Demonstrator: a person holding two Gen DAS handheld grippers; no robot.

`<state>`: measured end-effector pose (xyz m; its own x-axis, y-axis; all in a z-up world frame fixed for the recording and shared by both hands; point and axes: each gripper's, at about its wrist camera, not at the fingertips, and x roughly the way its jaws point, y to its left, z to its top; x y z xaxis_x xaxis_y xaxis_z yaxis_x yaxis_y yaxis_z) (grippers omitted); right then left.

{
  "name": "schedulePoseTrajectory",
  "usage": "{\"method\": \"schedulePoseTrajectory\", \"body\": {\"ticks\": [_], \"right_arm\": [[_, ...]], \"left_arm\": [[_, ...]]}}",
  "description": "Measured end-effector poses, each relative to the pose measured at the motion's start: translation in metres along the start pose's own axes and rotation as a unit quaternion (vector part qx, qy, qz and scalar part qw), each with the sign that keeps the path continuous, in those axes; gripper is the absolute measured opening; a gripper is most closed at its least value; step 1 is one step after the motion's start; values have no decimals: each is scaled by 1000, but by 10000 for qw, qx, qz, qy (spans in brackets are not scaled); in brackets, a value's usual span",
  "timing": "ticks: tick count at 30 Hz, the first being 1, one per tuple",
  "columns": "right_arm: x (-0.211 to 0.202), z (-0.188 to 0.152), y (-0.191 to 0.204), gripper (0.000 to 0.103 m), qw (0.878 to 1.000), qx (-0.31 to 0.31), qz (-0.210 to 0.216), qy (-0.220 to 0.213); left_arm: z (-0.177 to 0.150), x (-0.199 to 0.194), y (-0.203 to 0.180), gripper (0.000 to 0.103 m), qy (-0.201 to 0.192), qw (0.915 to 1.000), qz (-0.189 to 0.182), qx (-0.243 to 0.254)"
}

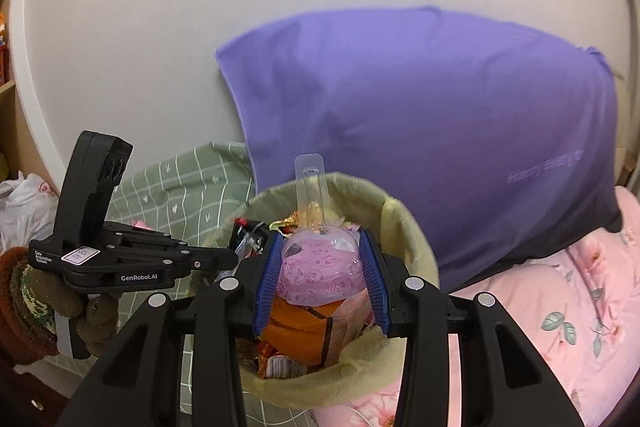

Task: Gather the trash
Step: 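Carry the black wrapper and pink cup over the trash bin with both tools, then open both tools to drop the wrapper and pink cup into the bin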

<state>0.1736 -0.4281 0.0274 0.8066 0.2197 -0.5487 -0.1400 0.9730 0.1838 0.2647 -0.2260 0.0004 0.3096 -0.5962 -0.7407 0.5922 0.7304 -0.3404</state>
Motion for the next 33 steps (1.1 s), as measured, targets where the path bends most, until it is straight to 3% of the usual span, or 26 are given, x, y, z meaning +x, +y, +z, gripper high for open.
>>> {"method": "schedulePoseTrajectory", "body": {"ticks": [6, 10, 13, 17, 22, 26, 29, 33], "right_arm": [[34, -7, -2, 38, 9992, -227, 204, 249], [51, -14, -5, 38, 9980, -240, 398, 418], [55, -21, -3, 39, 9972, -372, 399, 515], [47, -27, -1, 39, 9979, -370, 374, 371], [22, -32, 5, 40, 9991, -380, 172, 63], [-4, -35, 18, 40, 9991, -371, 177, -111], [-32, -42, 42, 40, 9984, -397, 300, -269], [-65, -58, 87, 40, 9965, -639, 405, -350]], "left_arm": [[-3, 0, -6, 6, -148, 9996, 237, -99], [-10, -10, -5, 24, -296, 9984, 298, -384], [-19, -23, -5, 31, -482, 9957, 458, -639], [-33, -51, -5, 48, -819, 9906, 686, -852], [-54, -87, -8, 70, -1267, 9792, 1224, -1007], [-84, -123, -5, 73, -1475, 9669, 1767, -1098], [-115, -149, -6, 73, -1546, 9544, 2310, -1088], [-159, -183, -4, 73, -1646, 9394, 2747, -1222]]}}
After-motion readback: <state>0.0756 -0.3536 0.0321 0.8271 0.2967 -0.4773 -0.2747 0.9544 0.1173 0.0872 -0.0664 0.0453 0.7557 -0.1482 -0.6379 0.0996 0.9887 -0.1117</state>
